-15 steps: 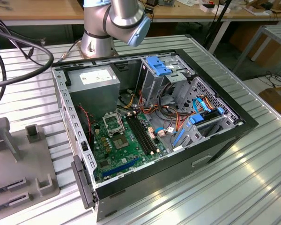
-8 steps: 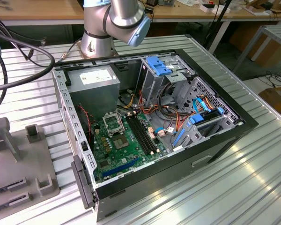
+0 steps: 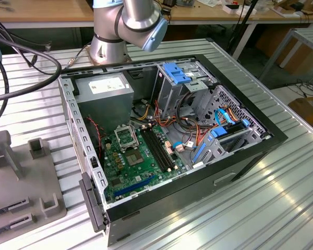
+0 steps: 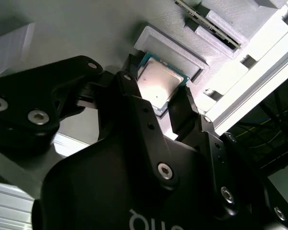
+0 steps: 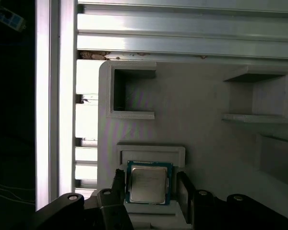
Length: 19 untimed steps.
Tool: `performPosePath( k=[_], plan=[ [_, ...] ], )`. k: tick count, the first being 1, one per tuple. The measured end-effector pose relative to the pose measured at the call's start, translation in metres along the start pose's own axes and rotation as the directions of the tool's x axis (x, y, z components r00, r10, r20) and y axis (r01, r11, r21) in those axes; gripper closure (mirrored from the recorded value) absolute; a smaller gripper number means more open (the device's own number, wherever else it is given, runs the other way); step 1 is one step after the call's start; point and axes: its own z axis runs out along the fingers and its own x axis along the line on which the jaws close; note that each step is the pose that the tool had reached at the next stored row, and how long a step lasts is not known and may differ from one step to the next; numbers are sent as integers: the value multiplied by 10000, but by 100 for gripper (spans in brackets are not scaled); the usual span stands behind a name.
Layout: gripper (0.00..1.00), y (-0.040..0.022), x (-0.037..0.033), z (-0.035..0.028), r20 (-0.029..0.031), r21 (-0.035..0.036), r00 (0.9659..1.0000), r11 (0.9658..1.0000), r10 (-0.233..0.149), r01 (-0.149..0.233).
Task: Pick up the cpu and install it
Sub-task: 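Pick up the cpu and move it towards the insertion slot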
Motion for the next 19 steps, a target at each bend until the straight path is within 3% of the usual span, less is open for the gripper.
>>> performPosePath(
  k=[10,19],
  plan=[
    [45,0,-1,14,28,6,10000,10000,3,-3],
    [45,0,8,15,59,131,10000,9999,6,-7]
  ],
)
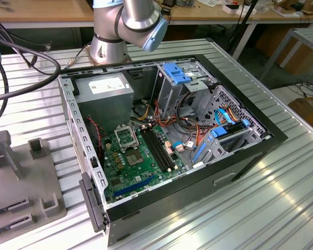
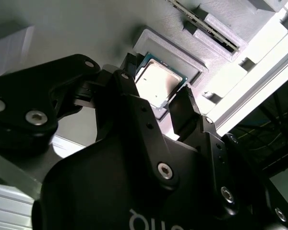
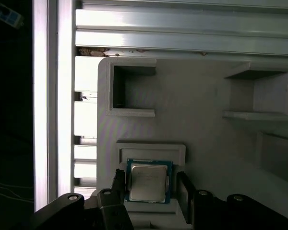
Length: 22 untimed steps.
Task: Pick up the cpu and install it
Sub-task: 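Pick up the cpu and move it towards the insertion slot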
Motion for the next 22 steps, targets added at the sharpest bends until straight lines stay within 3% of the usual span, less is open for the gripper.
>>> performPosePath(
  k=[8,22],
  plan=[
    [45,1,5,4,51,14,10000,10000,2,-2],
    [45,1,25,4,51,15,10000,10000,1,-1]
  ],
)
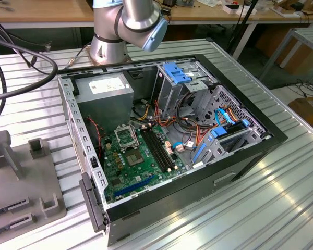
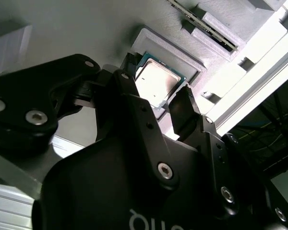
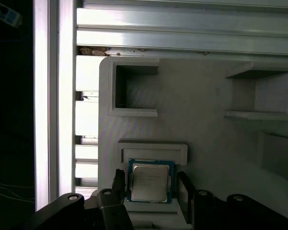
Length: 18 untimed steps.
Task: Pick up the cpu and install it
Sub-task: 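Pick up the cpu and move it towards the insertion slot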
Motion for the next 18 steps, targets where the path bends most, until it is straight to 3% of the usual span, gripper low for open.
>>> performPosePath(
  k=[5,7,18],
  plan=[
    [46,0,3,-2,-3,2,10000,10000,1,-1],
    [56,0,4,0,-1,1,10000,10000,0,0],
    [55,1,8,3,4,-3,10000,10000,1,-1]
  ],
)
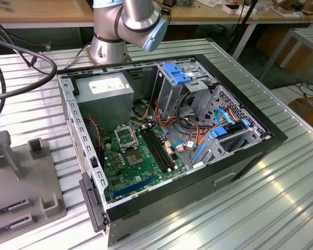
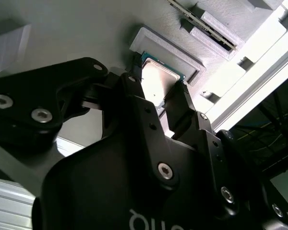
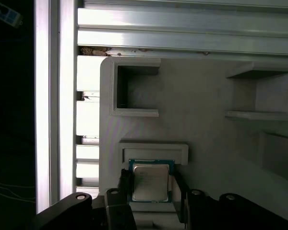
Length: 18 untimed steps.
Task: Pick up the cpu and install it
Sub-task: 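Pick up the cpu and move it towards the insertion slot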
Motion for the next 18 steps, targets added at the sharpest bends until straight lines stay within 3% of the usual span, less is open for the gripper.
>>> performPosePath(
  k=[1,12,18],
  plan=[
    [49,0,1,-1,-1,1,10000,10000,0,0],
    [49,0,0,-17,-7,3,10000,10000,7,-7],
    [49,-4,-51,-14,-22,2,10000,10000,19,-19]
  ],
)
